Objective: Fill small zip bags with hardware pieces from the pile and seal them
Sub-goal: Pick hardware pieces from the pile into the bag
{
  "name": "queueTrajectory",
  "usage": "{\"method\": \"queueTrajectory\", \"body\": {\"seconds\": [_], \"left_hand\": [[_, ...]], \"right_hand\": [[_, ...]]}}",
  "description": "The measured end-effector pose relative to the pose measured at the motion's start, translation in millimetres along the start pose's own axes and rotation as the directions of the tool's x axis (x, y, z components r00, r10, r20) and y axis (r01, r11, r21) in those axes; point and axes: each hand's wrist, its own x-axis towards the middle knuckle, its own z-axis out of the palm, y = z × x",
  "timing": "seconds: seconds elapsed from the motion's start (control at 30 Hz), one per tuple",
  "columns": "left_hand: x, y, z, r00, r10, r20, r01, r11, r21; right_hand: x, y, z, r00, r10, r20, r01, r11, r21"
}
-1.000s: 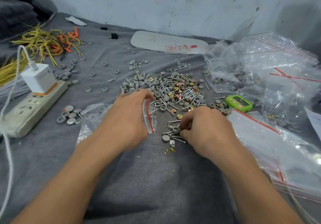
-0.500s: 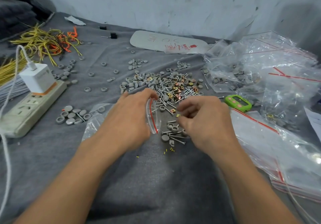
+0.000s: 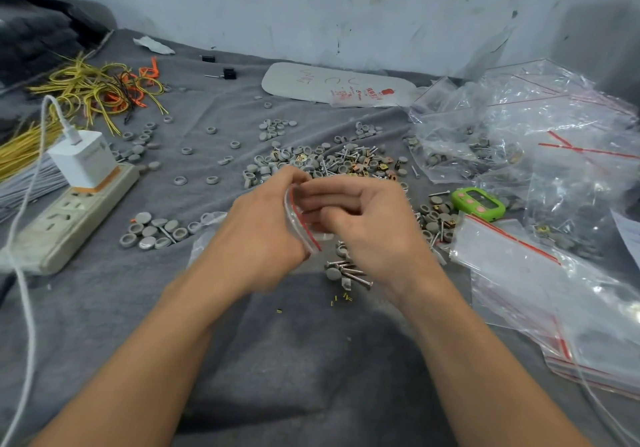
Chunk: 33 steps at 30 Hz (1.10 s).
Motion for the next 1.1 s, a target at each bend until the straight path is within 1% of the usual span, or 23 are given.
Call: {"method": "queueTrajectory", "body": {"seconds": [0.03, 0.07, 0.1, 0.13, 0.17, 0.2, 0.27, 0.3, 0.37, 0.43, 0.47, 0.5, 0.57, 0.63, 0.7, 0.73, 0.83, 0.9, 0.97, 1.03, 1.1], "left_hand": [[-0.5, 0.5, -1.3, 1.000, -0.002, -0.013, 0.002, 1.000, -0.031], [-0.8, 1.0, -2.6, 0.999, -0.004, -0.037, 0.002, 0.998, -0.058], [-1.0, 1.2, -3.8, 0.998, -0.006, -0.070, 0.000, 0.997, -0.083], [-1.1, 0.7, -4.8, 0.994, -0.011, -0.105, 0.000, 0.994, -0.109], [-1.0, 0.0, -5.7, 0.990, -0.023, -0.142, 0.005, 0.991, -0.131], [-0.7, -0.6, -6.6, 0.983, -0.040, -0.179, 0.012, 0.988, -0.151], [0.3, -1.9, -8.1, 0.970, -0.062, -0.233, 0.023, 0.986, -0.164], [0.8, -2.3, -8.4, 0.967, -0.063, -0.245, 0.025, 0.987, -0.156], [0.6, -2.4, -8.2, 0.969, -0.058, -0.241, 0.029, 0.992, -0.124], [-0.3, -2.2, -7.2, 0.975, -0.044, -0.217, 0.028, 0.997, -0.077], [-0.3, -2.4, -6.4, 0.978, -0.032, -0.207, 0.022, 0.998, -0.050], [-0.4, -2.3, -5.4, 0.980, -0.020, -0.199, 0.016, 1.000, -0.022], [-0.8, -0.8, -2.3, 0.983, -0.011, -0.181, 0.017, 0.999, 0.033], [-1.1, 0.7, 3.3, 0.986, -0.005, -0.168, 0.018, 0.997, 0.074], [-1.9, 3.2, 10.0, 0.989, 0.023, -0.146, -0.008, 0.995, 0.097], [-2.1, 4.8, 13.3, 0.992, 0.042, -0.122, -0.030, 0.994, 0.102], [-2.1, 9.8, 19.0, 0.995, 0.083, -0.061, -0.078, 0.993, 0.085], [-1.5, 11.3, 20.1, 0.993, 0.095, -0.069, -0.089, 0.993, 0.076], [-0.5, 9.2, 19.9, 0.991, 0.089, -0.104, -0.081, 0.993, 0.083], [0.7, 4.5, 18.9, 0.988, 0.078, -0.134, -0.068, 0.995, 0.079], [1.9, -0.7, 14.6, 0.986, 0.049, -0.160, -0.035, 0.995, 0.089]], "right_hand": [[0.6, 1.5, -5.6, 0.996, -0.001, -0.095, -0.004, 0.999, -0.052], [1.4, 3.0, -12.6, 0.981, 0.000, -0.195, -0.031, 0.988, -0.154], [1.7, 3.7, -20.3, 0.962, -0.004, -0.273, -0.077, 0.955, -0.287], [1.2, 4.3, -27.1, 0.954, -0.013, -0.300, -0.121, 0.897, -0.425], [-0.1, 5.0, -31.8, 0.963, -0.003, -0.269, -0.152, 0.820, -0.552], [-1.9, 5.9, -33.7, 0.978, 0.040, -0.204, -0.166, 0.738, -0.654], [-6.8, 9.2, -30.4, 0.987, 0.139, -0.080, -0.148, 0.599, -0.787], [-8.5, 11.0, -27.5, 0.987, 0.156, -0.047, -0.128, 0.565, -0.815], [-9.6, 13.6, -23.4, 0.992, 0.123, -0.039, -0.100, 0.542, -0.835], [-10.3, 16.4, -22.6, 0.996, 0.074, -0.049, -0.081, 0.535, -0.841], [-10.8, 18.4, -23.2, 0.997, 0.046, -0.060, -0.076, 0.545, -0.835], [-11.1, 20.3, -24.2, 0.996, 0.017, -0.083, -0.078, 0.577, -0.813], [-10.8, 21.8, -25.7, 0.987, -0.048, -0.152, -0.077, 0.691, -0.718], [-8.3, 21.1, -26.2, 0.971, -0.115, -0.208, -0.025, 0.821, -0.570], [-6.3, 18.6, -22.9, 0.972, -0.121, -0.203, 0.032, 0.920, -0.392], [-5.7, 17.2, -19.9, 0.978, -0.102, -0.179, 0.042, 0.949, -0.313], [-1.9, 13.8, -10.2, 0.998, 0.006, -0.067, -0.017, 0.986, -0.164], [3.5, 12.9, -5.8, 0.997, 0.073, 0.015, -0.069, 0.985, -0.160], [8.5, 12.5, -2.9, 0.994, 0.090, 0.056, -0.078, 0.980, -0.184], [12.4, 11.1, -2.7, 0.998, 0.058, 0.000, -0.057, 0.983, -0.176], [17.2, 10.0, -7.0, 0.993, 0.008, -0.117, -0.028, 0.985, -0.169]]}}
